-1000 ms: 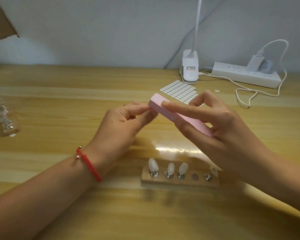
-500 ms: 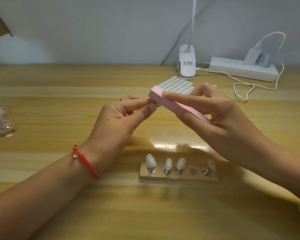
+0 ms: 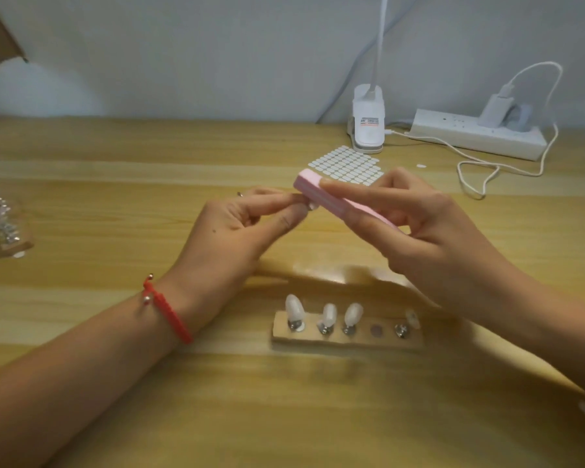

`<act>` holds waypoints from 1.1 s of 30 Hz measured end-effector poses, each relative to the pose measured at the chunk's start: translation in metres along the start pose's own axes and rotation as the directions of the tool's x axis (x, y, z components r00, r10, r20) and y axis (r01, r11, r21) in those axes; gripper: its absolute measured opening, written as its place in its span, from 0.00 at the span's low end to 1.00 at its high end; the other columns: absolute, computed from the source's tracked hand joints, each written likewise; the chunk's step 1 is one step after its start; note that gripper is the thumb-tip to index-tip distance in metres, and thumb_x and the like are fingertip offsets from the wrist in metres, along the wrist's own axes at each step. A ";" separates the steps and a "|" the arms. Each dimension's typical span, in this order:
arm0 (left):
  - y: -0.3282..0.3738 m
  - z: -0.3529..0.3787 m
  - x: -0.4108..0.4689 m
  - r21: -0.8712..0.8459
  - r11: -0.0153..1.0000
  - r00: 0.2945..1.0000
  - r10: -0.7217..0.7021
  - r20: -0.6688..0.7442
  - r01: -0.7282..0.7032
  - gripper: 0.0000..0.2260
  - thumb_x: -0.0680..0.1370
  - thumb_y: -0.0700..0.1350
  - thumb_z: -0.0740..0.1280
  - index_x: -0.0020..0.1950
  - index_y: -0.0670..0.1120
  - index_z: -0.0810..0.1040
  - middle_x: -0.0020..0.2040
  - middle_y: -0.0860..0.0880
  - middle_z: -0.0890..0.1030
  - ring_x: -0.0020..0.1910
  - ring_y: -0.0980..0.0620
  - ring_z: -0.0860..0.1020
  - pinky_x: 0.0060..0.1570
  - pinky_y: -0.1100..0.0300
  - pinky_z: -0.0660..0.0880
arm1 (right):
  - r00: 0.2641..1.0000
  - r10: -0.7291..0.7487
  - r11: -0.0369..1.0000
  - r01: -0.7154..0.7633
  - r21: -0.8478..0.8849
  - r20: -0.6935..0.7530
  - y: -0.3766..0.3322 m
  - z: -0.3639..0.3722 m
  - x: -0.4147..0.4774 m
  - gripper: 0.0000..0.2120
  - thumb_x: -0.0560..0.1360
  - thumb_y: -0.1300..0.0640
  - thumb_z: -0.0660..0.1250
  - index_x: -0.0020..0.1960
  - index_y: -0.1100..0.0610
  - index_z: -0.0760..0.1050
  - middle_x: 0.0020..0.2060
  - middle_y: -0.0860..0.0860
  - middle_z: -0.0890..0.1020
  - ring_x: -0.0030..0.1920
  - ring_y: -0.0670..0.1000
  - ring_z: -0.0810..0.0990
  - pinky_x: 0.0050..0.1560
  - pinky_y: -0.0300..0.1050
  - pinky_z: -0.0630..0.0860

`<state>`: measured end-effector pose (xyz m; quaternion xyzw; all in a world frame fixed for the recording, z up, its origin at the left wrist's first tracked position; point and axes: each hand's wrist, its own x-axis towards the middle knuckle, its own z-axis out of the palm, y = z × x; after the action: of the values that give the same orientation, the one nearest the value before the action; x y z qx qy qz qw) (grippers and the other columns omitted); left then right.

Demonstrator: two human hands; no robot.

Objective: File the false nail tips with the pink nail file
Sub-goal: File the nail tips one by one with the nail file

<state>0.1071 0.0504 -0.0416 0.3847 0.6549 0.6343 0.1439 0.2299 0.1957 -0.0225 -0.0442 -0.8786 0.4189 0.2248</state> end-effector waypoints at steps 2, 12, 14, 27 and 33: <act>0.000 0.009 -0.005 0.022 1.000 0.998 0.010 0.057 -0.011 0.09 0.75 0.41 0.68 0.53 0.43 0.84 0.52 0.52 0.84 0.56 0.61 0.79 0.56 0.71 0.70 | 0.999 -0.033 0.999 0.033 -0.014 0.007 -0.002 0.006 -0.001 0.14 0.77 0.49 0.65 0.62 0.39 0.78 0.42 0.50 0.71 0.42 0.45 0.71 0.42 0.33 0.67; 0.004 0.009 -0.008 -0.004 0.999 0.997 -0.054 0.049 0.054 0.08 0.74 0.41 0.68 0.50 0.43 0.84 0.49 0.50 0.85 0.56 0.55 0.80 0.55 0.67 0.73 | 0.992 -0.125 0.986 0.122 -0.115 -0.021 -0.001 0.009 -0.003 0.14 0.79 0.53 0.66 0.64 0.42 0.78 0.43 0.50 0.71 0.44 0.44 0.72 0.43 0.31 0.66; 0.004 0.004 -0.006 -0.007 0.998 0.998 -0.056 0.020 0.057 0.10 0.73 0.44 0.68 0.52 0.44 0.84 0.52 0.52 0.85 0.57 0.56 0.79 0.56 0.68 0.73 | 0.991 -0.131 0.982 0.125 -0.140 -0.032 0.000 0.006 -0.004 0.14 0.80 0.52 0.65 0.64 0.42 0.78 0.44 0.51 0.72 0.44 0.45 0.72 0.43 0.31 0.66; 0.006 0.000 -0.010 -0.118 0.980 0.984 -0.148 0.097 0.159 0.10 0.66 0.54 0.70 0.45 0.55 0.86 0.42 0.57 0.85 0.42 0.66 0.81 0.41 0.79 0.70 | 0.978 -0.154 0.988 0.155 -0.008 -0.144 0.006 -0.026 0.008 0.27 0.74 0.53 0.68 0.70 0.42 0.65 0.51 0.52 0.78 0.48 0.54 0.81 0.51 0.51 0.79; 0.009 -0.014 -0.002 -0.244 0.914 0.921 -0.246 0.304 0.324 0.06 0.67 0.49 0.76 0.43 0.52 0.86 0.34 0.56 0.81 0.24 0.62 0.67 0.22 0.74 0.59 | 0.867 -0.498 0.822 0.482 -0.305 0.026 0.006 -0.036 0.013 0.19 0.77 0.63 0.68 0.67 0.54 0.71 0.58 0.54 0.79 0.60 0.52 0.77 0.62 0.45 0.75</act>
<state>0.1013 0.0379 -0.0319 0.3407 0.5791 0.6375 0.3771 0.2335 0.2293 -0.0026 0.1377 -0.9073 0.2066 0.3394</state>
